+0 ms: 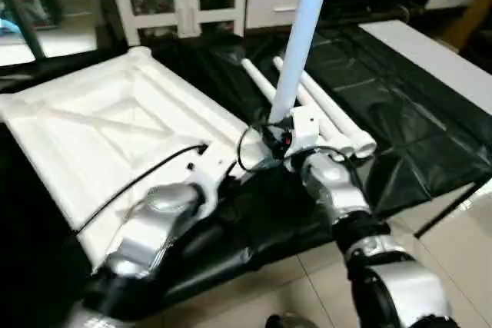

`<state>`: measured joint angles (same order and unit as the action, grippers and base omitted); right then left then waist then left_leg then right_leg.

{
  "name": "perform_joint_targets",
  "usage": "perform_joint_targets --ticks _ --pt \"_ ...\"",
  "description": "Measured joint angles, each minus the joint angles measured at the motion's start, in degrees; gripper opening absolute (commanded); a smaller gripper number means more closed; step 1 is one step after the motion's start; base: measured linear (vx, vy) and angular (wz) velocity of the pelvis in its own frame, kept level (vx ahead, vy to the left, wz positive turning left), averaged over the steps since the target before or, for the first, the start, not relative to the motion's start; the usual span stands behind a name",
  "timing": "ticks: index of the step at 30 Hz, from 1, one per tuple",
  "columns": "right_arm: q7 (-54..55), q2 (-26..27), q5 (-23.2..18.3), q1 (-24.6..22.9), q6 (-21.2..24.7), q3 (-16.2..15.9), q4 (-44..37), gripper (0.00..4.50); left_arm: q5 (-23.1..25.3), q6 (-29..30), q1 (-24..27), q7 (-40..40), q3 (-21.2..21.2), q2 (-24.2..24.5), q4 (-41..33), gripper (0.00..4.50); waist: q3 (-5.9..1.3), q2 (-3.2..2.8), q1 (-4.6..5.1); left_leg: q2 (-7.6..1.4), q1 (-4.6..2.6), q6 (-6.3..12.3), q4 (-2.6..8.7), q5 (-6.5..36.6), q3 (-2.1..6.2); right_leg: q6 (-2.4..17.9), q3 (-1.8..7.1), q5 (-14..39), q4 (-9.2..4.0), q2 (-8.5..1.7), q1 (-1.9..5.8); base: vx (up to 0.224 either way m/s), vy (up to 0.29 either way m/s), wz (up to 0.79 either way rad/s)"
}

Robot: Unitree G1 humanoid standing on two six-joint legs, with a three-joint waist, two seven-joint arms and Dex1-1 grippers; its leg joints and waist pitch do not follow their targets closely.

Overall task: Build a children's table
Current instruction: Rotate leg to tighten

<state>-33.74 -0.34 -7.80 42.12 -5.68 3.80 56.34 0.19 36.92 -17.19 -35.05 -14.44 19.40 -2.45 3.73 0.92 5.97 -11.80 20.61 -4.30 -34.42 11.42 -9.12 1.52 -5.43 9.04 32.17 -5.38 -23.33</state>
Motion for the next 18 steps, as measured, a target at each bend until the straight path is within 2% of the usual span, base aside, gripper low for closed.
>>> perform_joint_targets --ticks 4,6,7,8,13,18 --pt "-12.54 -3.53 -1.63 -0.59 -0.06 -2.14 -1.68 3.16 -0.08 -8.53 1.58 -7.17 0.58 8.20 0.64 0.00 0.00 0.00 -0.18 -0.05 0.41 -0.02 -0.01 -0.01 -0.01 0.33 0.08 -0.58 0.86 0.01 -0.52 0.000 0.000 0.00" --pt "-18.32 -5.28 -2.18 -1.00 -0.08 -2.91 -2.78 3.20 -0.51 -11.69 2.29 -10.72 0.79 11.08 0.78 0.00 -0.01 -0.03 -0.65 -0.10 0.39 -0.01 0.06 -0.02 -0.14 0.63 0.07 -0.78 1.13 0.05 -0.61 0.000 0.000 0.00" --pt "-22.19 -6.67 -2.85 -1.24 0.10 -3.38 -3.88 3.44 -0.88 -13.33 2.77 -12.81 0.86 12.71 0.66 0.00 -0.01 -0.03 -1.15 -0.16 0.37 -0.01 0.11 -0.02 -0.24 0.63 0.07 -0.77 1.29 0.10 -0.66 0.000 0.000 0.00" --pt "-24.98 -7.84 -3.12 -1.39 0.14 -3.71 -4.63 3.44 -1.45 -14.03 3.16 -14.24 0.86 13.98 0.37 0.00 -0.02 -0.03 -1.58 -0.21 0.33 -0.01 0.11 -0.02 -0.28 0.55 0.06 -0.72 1.42 0.12 -0.67 0.000 0.000 0.00" --pt "-31.51 -10.72 -3.05 -1.38 -1.13 -4.32 -4.94 3.59 -2.77 -16.30 3.39 -17.64 0.84 16.08 0.71 0.00 -0.03 -0.05 -3.01 -0.27 0.27 -0.03 0.17 -0.01 -0.40 0.31 0.09 -0.38 1.89 0.11 -0.86 0.000 0.000 0.00" --pt "-36.30 -12.30 -3.56 -1.39 -0.77 -4.35 -4.94 3.59 -2.74 -16.70 3.66 -18.33 0.52 16.15 0.78 0.00 -0.03 -0.04 -3.33 -0.24 0.14 -0.13 0.10 0.05 -0.56 0.32 0.32 -0.39 1.94 0.09 -0.77 0.000 0.000 0.00"
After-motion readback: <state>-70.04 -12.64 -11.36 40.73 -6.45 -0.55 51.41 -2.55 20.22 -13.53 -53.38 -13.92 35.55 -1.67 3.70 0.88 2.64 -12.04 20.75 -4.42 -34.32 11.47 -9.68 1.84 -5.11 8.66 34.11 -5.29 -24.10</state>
